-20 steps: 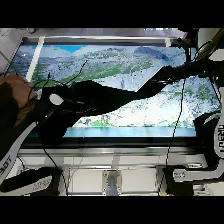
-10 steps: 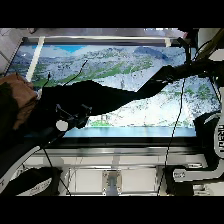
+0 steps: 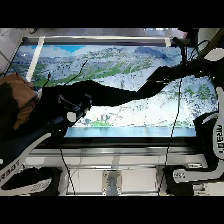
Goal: Fold the clothes and pants, and hang the long-sleeved shirts on hangers.
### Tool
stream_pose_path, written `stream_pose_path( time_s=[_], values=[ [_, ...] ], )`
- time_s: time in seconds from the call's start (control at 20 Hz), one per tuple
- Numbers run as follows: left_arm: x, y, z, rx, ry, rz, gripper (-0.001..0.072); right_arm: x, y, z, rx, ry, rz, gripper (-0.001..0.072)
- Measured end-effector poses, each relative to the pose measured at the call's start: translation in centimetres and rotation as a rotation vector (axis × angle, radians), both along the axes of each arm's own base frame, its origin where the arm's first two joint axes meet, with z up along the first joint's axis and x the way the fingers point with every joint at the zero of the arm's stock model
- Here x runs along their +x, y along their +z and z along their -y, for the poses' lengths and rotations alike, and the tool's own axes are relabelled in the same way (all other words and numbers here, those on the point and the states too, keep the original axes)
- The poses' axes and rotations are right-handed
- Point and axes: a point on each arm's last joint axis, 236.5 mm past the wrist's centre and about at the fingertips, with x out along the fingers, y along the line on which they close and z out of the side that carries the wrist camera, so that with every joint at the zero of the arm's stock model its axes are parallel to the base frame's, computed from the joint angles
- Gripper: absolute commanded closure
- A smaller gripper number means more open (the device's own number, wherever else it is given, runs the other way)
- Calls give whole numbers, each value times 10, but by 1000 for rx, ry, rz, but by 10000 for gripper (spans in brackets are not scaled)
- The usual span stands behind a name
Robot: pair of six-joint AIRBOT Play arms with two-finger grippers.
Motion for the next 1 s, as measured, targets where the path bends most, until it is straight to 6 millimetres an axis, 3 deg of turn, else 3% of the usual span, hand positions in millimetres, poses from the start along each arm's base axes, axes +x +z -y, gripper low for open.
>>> stream_pose_path(
  time_s=[0.2,0.3,0.4,0.55,0.6,0.7,0.9,1.0],
  values=[
    [50,58,-24,92,5,183,687,-1,0,-5,-3,13,4,285],
    [64,62,-31,145,-26,190,664,0,0,-5,-5,10,10,285],
    [69,48,-31,196,-77,149,30,5,0,-5,-6,-3,23,285],
    [69,34,-31,237,-125,98,37,5,0,-4,-9,-5,26,285],
    [68,34,-31,245,-135,90,106,4,-1,-4,-10,1,20,285],
    [62,43,-30,301,-191,96,120,-3,-4,-3,-26,22,-2,285],
    [23,63,-33,575,-441,85,120,-16,-11,-3,-48,61,-43,284],
    [-1,75,-45,727,-551,68,120,-19,-16,-18,-23,80,-51,283]
  ],
)
